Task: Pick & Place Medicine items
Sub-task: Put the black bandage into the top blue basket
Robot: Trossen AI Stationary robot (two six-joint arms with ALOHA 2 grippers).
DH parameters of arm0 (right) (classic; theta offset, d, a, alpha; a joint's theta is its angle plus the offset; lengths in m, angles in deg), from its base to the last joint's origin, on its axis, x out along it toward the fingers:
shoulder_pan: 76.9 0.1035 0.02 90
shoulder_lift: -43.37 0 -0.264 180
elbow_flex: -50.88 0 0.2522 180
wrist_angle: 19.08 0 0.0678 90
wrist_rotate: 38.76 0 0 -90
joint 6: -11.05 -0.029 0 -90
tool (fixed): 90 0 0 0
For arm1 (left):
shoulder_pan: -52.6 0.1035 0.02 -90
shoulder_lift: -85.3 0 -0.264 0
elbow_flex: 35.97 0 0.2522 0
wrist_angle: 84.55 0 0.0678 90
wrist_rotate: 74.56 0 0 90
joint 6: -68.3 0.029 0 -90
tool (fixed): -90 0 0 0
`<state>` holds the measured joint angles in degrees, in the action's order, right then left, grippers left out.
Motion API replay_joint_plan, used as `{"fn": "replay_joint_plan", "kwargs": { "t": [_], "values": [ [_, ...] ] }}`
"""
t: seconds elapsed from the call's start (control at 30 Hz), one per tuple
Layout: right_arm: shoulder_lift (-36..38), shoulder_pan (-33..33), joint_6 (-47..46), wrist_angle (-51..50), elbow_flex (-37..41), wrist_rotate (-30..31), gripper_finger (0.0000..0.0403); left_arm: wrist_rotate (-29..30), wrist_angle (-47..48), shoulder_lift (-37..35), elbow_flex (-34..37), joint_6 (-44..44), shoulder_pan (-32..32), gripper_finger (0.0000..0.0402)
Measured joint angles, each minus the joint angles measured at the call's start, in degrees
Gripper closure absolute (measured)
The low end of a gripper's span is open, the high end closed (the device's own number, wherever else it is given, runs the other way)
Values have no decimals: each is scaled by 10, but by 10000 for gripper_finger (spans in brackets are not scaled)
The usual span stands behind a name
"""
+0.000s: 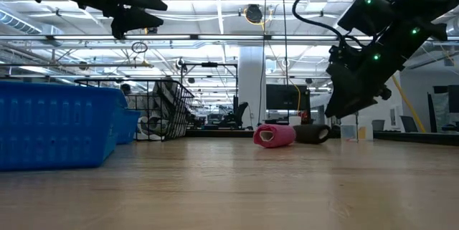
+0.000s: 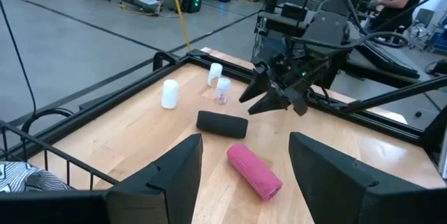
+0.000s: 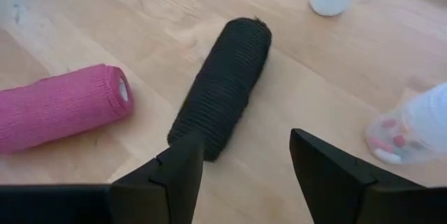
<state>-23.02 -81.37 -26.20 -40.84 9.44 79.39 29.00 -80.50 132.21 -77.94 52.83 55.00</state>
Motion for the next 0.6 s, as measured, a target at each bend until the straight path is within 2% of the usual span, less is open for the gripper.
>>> {"fn": "replay_joint_plan", "kwargs": {
  "t": [0.17,0.37,0.6],
  "values": [
    [-6,0,-50,27,0,-2,165,0,0,0,0,0,0,179],
    [-34,1,-41,77,0,-29,119,0,-1,4,0,0,0,179],
    [-88,0,-54,85,0,-8,110,0,-6,28,-1,-8,0,179]
  ]
}}
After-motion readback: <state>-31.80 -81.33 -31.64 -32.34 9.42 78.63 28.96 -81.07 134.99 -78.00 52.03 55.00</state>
